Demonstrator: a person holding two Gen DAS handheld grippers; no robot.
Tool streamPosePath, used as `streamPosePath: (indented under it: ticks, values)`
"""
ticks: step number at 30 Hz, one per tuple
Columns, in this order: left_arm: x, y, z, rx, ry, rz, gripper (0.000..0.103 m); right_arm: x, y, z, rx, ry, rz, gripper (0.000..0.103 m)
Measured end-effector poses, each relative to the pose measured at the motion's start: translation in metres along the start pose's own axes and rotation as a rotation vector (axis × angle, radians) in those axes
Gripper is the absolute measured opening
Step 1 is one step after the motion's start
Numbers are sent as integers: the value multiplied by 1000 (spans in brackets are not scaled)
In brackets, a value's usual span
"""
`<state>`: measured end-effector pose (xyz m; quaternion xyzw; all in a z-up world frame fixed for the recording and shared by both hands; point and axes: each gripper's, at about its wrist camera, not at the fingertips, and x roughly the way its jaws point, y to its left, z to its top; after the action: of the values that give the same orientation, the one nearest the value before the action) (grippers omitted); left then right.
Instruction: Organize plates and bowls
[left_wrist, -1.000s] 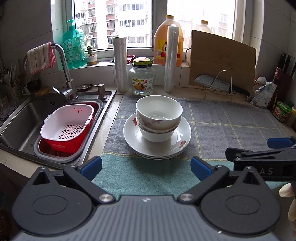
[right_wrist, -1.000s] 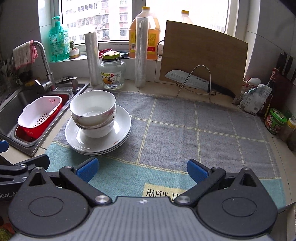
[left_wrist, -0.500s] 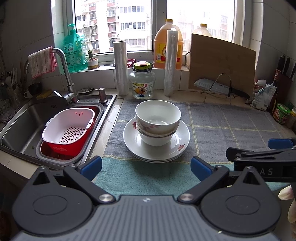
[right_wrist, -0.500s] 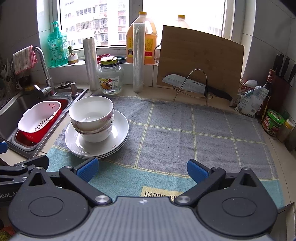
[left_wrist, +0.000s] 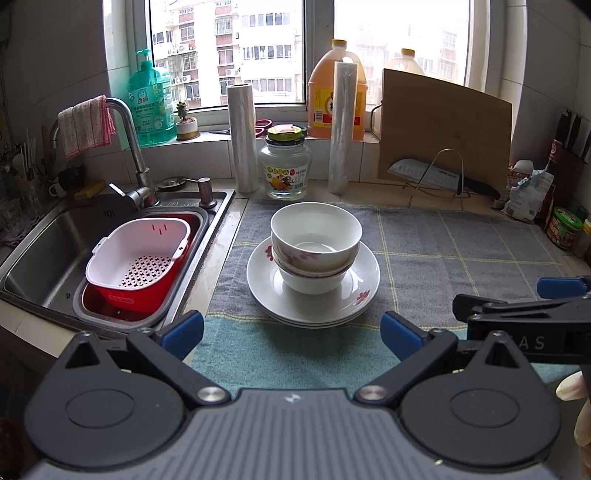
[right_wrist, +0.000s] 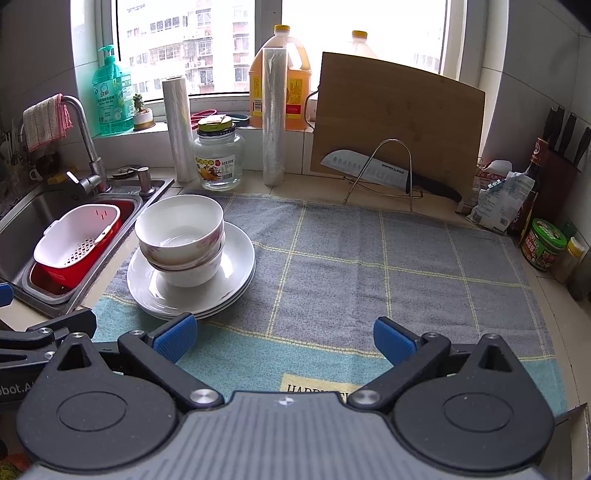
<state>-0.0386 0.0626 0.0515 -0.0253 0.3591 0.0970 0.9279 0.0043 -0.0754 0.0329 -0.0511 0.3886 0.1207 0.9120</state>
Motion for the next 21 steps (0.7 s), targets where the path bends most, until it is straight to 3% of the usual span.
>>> streamPosePath:
  ticks: [21]
  values:
    - [2, -1, 3, 1, -3, 8, 101, 2, -2, 2, 4, -1, -4, 103]
